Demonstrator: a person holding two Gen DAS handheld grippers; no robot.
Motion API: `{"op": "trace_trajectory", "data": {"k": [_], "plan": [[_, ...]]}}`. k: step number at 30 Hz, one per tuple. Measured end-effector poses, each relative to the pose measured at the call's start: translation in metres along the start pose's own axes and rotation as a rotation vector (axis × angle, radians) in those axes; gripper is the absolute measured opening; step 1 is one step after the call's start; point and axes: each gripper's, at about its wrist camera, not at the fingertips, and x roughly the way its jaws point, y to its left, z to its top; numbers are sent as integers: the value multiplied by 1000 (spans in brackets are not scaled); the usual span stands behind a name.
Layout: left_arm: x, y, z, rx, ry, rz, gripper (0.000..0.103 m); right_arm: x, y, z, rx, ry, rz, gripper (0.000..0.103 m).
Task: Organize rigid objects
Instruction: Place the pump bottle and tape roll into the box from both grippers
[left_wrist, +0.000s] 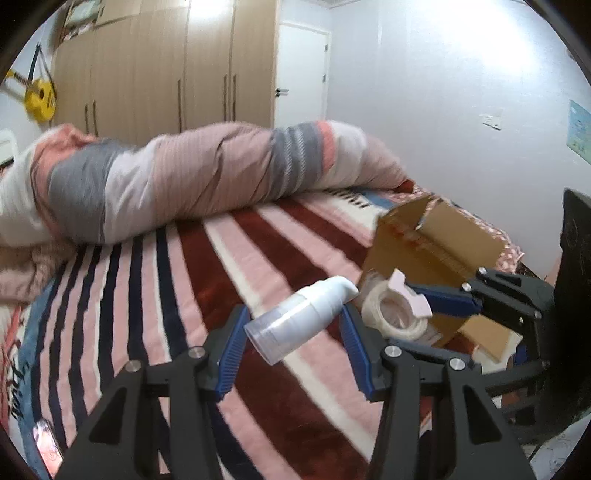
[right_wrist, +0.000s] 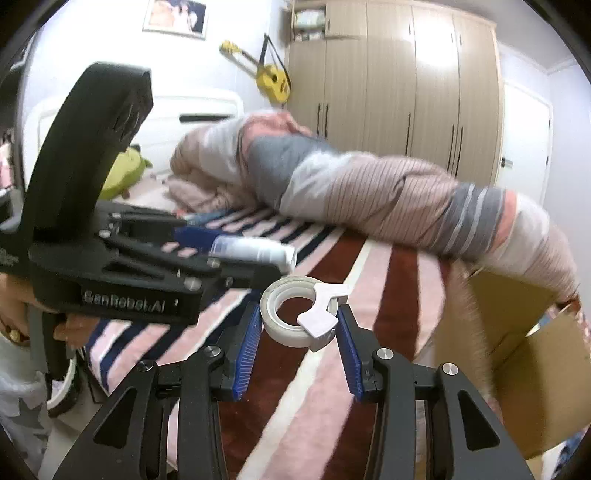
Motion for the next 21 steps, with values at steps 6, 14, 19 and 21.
{"op": "trace_trajectory", "data": {"k": [6,14,19,21], "plan": [[-8,-48,29,71,-47,-50,48,-47,-32,7,15,-63,-48,36],[32,-114,59,155,-20,-124,48,-67,-110,-13,100,-35,-143,37],[64,-143,69,176,14,-159,48,-63,-150,-30,153,25,-169,37],[78,-152,70,183,34,-162,48,-60,-163,-38,164,49,-177,37]]}}
